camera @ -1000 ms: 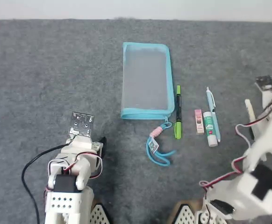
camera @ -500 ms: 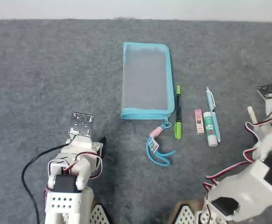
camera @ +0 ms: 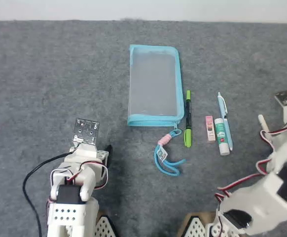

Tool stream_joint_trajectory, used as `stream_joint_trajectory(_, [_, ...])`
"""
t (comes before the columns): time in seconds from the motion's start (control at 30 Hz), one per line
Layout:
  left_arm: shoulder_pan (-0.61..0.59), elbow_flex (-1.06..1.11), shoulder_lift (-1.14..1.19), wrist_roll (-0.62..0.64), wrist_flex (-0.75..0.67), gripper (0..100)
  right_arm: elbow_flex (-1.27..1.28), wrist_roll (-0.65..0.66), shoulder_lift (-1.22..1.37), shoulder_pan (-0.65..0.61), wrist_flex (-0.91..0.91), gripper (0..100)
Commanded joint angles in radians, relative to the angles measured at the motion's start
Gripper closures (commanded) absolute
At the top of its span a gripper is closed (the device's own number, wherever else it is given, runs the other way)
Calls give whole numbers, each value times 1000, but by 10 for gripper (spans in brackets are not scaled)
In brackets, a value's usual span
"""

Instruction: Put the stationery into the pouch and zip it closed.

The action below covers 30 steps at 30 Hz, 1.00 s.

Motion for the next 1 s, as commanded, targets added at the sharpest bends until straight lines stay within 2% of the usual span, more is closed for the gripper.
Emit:
stream_joint_trajectory(0.0, [-6,-12,-21,8,5,822,-54,-54,-199,-45,93,818])
stream_joint_trajectory(0.13, [-6,-12,-21,8,5,822,-54,-232,-355,-197,229,820])
stream_joint_trajectory(0.27, [-6,-12,-21,8,5,822,-54,-499,-426,-476,340,821])
stream_joint_trajectory(0.4, [-6,-12,-21,8,5,822,-52,-769,-389,-796,305,821])
stream_joint_trajectory(0.5, [-6,-12,-21,8,5,822,-52,-914,-311,-954,219,821])
stream_joint_trajectory(0.7, [-6,-12,-21,8,5,822,-52,-1097,-117,-1032,35,821])
stream_joint_trajectory(0.97, [-6,-12,-21,8,8,822,-98,-1109,27,-1024,-13,822])
